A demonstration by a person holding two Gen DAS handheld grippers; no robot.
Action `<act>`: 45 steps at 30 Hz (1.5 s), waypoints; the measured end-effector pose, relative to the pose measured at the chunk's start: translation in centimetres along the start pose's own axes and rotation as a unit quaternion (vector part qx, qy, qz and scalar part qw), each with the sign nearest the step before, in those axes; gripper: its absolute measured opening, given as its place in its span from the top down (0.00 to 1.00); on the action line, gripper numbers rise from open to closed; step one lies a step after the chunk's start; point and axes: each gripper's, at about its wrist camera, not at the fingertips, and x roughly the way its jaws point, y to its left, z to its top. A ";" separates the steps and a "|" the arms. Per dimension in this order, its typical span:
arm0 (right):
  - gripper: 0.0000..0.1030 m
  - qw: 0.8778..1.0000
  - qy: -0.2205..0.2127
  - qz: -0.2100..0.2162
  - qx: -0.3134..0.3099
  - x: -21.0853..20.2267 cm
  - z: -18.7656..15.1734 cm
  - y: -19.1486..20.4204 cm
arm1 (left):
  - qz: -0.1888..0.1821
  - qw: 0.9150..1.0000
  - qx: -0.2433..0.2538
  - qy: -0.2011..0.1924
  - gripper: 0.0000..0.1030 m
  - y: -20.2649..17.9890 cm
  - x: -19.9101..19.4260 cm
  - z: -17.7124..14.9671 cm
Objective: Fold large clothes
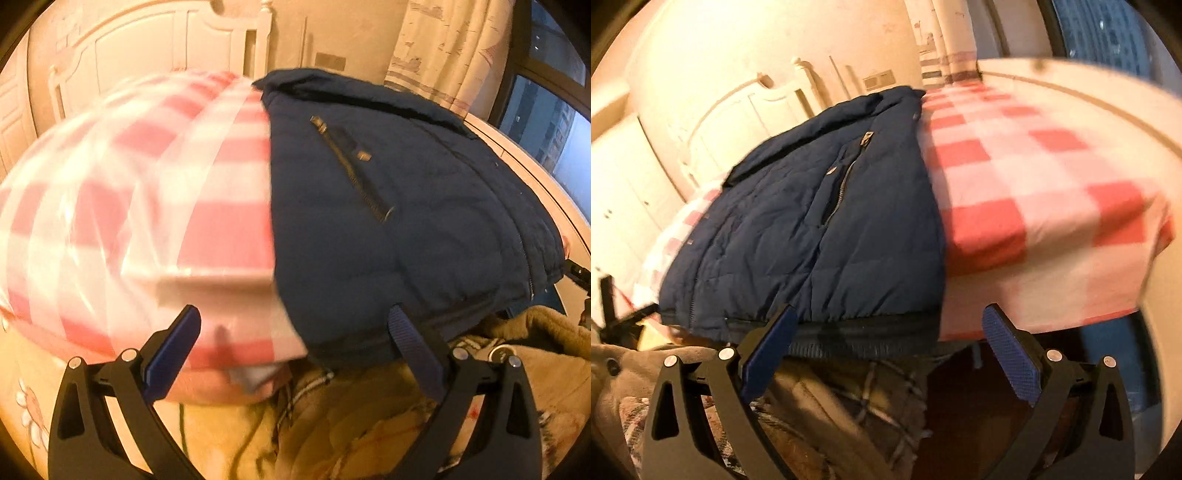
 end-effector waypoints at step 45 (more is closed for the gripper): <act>0.80 0.992 -0.070 0.023 -0.107 -1.2 -0.4 4.9 | -0.072 0.994 0.022 -0.081 0.85 -2.3 -3.5 1.9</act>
